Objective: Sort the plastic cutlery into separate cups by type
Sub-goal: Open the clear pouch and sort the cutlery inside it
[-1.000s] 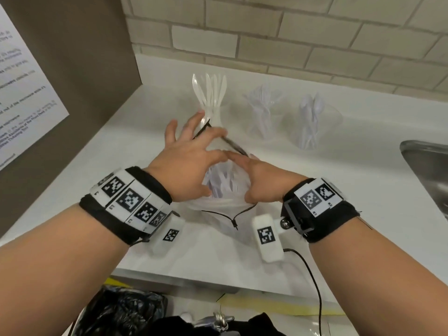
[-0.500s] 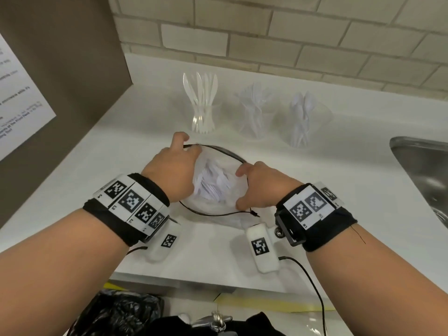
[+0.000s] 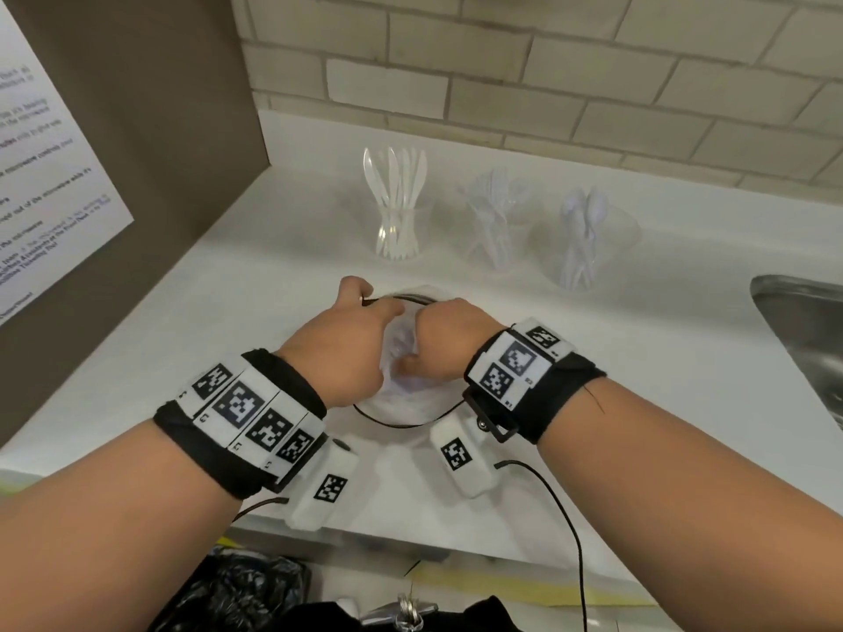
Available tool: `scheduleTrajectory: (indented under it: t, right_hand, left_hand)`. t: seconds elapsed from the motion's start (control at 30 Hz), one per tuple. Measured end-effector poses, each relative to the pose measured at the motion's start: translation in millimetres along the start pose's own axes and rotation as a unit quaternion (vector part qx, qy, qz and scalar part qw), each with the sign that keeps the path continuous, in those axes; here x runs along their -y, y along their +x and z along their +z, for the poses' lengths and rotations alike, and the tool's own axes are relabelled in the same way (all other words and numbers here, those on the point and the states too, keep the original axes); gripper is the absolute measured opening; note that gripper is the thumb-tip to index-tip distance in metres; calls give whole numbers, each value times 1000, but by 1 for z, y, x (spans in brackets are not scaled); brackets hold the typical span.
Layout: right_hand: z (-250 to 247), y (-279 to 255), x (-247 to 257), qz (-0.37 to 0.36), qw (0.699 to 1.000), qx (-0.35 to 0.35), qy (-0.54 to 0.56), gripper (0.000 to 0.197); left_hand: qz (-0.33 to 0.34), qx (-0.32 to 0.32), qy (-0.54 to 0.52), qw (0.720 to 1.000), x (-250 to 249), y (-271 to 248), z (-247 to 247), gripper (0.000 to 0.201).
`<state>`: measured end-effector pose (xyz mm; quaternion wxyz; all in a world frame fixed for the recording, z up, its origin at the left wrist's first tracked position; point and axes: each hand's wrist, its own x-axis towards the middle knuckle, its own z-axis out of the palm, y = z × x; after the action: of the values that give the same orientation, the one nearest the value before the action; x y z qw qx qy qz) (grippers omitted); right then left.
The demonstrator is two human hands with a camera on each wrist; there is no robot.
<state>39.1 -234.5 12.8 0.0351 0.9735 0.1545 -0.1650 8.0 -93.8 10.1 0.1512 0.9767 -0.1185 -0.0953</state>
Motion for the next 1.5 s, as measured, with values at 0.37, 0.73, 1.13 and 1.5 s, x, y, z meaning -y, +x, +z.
scheduleTrajectory:
  t: [0.37, 0.73, 1.13, 1.5]
  right_hand:
    - [6, 29, 15, 133, 987, 80, -30, 74]
    - [-4, 29, -2, 15, 995, 101, -10, 40]
    - [8, 24, -1, 1, 998, -28, 52, 42]
    - [-1, 16, -10, -61, 976, -50, 205, 27]
  left_hand:
    - [-12, -8, -11, 1000, 6, 14, 13, 81]
    - [2, 10, -8, 1000, 10, 22, 25, 80]
    - [-4, -61, -40, 997, 10, 17, 0, 84]
    - [-89, -77, -23, 993, 19, 13, -23, 87]
